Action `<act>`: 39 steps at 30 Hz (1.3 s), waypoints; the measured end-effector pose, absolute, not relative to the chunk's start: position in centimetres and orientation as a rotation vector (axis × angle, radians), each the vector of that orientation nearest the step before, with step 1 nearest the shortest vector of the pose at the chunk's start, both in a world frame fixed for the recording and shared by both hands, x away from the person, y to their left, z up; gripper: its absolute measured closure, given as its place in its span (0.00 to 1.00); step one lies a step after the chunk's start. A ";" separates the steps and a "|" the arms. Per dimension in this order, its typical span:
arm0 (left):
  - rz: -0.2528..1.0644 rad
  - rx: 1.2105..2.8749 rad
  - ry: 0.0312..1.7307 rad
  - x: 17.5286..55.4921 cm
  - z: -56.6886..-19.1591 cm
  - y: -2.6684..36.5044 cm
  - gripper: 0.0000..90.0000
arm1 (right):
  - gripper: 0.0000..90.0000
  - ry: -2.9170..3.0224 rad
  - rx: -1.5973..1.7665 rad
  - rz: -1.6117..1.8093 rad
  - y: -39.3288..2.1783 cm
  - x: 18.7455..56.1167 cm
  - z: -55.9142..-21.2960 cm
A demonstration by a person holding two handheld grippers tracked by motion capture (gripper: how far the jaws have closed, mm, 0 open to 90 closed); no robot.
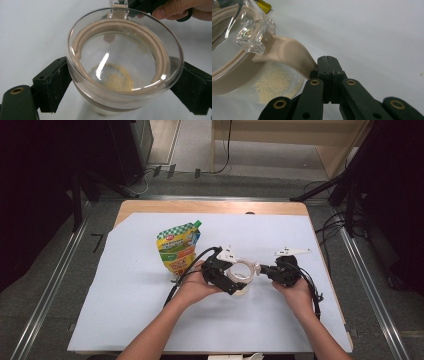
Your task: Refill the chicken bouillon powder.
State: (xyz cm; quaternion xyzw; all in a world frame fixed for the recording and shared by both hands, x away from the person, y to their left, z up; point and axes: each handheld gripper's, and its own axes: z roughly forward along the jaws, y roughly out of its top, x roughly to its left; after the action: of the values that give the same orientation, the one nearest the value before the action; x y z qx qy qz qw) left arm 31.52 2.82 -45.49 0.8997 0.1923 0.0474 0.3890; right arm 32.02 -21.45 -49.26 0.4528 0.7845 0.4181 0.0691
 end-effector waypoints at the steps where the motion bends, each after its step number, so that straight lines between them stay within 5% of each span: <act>1: 0.127 2.289 0.485 31.5 -45.5 2.8 0.11 | 1.00 2.361 1.364 1.258 -21.5 32.0 -49.3; 34: 0.131 2.281 0.462 31.6 -43.0 2.4 0.13 | 1.00 2.357 1.363 1.258 -21.4 31.9 -49.3; 39: 0.108 2.231 0.435 31.5 -42.1 2.3 0.23 | 1.00 2.358 1.366 1.259 -21.4 31.9 -49.3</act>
State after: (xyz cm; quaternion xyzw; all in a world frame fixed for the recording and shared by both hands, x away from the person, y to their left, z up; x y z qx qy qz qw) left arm 31.54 2.26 -42.10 0.8899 0.1734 0.0430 0.4196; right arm 31.90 -21.40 -49.27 0.4540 0.7835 0.4184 0.0700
